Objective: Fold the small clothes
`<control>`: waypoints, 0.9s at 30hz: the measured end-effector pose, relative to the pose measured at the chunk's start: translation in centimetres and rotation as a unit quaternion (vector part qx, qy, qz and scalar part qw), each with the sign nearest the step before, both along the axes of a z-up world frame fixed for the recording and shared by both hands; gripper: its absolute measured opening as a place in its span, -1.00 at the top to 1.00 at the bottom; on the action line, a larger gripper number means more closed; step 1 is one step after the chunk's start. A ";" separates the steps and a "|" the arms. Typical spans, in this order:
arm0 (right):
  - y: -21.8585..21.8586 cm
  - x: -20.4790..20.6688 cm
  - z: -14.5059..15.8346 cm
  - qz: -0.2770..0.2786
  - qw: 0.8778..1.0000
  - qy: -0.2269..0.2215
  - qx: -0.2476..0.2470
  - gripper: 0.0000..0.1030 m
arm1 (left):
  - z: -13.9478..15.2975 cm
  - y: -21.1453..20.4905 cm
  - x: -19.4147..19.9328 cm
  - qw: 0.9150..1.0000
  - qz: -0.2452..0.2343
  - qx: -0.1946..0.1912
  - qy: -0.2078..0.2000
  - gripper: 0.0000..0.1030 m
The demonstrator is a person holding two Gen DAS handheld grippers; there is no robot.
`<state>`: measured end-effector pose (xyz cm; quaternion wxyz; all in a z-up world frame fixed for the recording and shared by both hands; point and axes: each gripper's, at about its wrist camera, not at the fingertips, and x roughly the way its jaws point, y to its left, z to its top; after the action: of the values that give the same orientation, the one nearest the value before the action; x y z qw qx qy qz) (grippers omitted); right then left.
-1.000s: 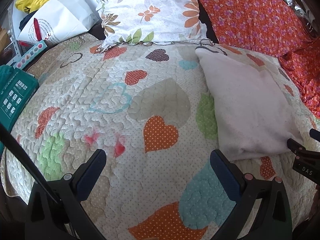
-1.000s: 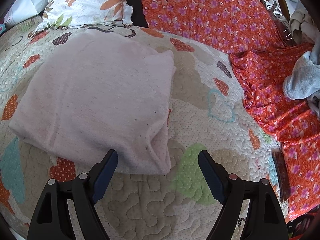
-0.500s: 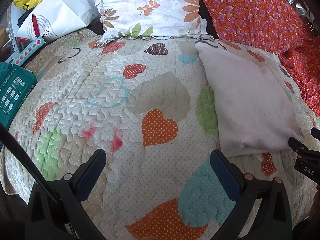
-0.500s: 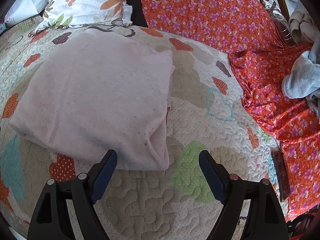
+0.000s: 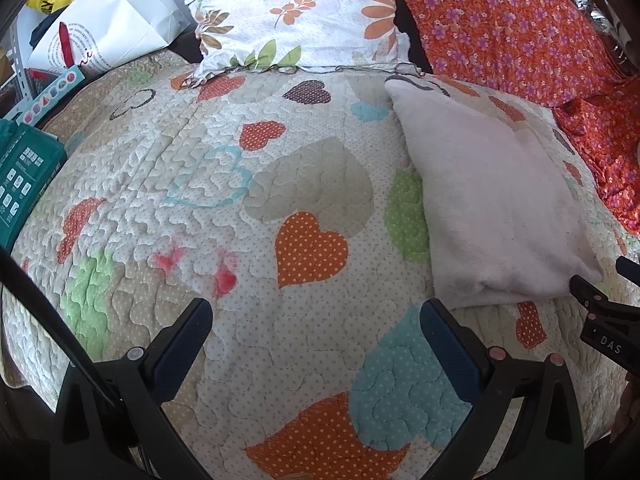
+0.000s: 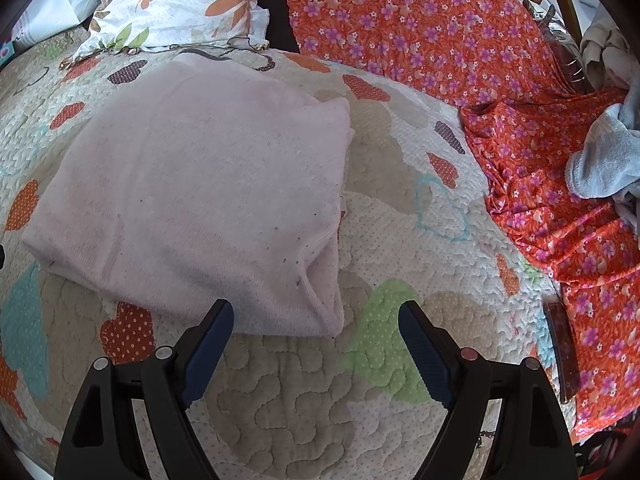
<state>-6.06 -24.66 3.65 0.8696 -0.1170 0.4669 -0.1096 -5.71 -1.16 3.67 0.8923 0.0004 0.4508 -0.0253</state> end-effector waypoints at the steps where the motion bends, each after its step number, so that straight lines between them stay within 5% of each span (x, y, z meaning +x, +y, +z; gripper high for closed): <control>1: 0.0 0.0 0.0 0.000 1.000 0.000 -0.001 -0.71 | 0.1 -0.1 -0.1 1.000 -0.003 -0.002 -0.003 -1.00; 27: 0.1 -0.4 -0.3 0.010 1.000 0.009 -0.011 -0.73 | 0.5 -0.5 -0.5 1.000 0.000 0.013 -0.028 -1.00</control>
<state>-6.41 -24.58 3.37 0.8650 -0.1325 0.4723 -0.1053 -6.20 -1.63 4.21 0.9046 0.0127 0.4256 -0.0193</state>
